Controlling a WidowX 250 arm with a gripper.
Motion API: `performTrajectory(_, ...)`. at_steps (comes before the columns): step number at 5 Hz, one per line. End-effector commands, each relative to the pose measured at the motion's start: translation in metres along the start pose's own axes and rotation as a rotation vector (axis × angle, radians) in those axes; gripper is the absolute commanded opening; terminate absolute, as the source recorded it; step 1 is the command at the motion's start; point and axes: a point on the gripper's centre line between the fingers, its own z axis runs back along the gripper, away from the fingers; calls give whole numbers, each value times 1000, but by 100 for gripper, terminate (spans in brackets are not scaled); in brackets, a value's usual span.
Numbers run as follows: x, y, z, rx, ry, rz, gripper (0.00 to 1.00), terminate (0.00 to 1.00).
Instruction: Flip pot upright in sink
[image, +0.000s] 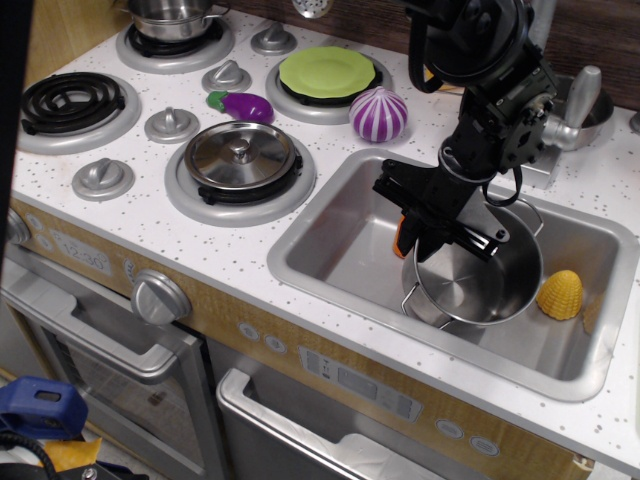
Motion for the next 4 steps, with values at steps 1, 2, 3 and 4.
performTrajectory(1, 7, 9, 18, -3, -51, -25, 100, 0)
performTrajectory(2, 7, 9, 18, -3, -51, -25, 100, 0)
performTrajectory(3, 7, 9, 18, -3, -51, -25, 100, 0)
performTrajectory(4, 7, 9, 18, -3, -51, -25, 100, 100)
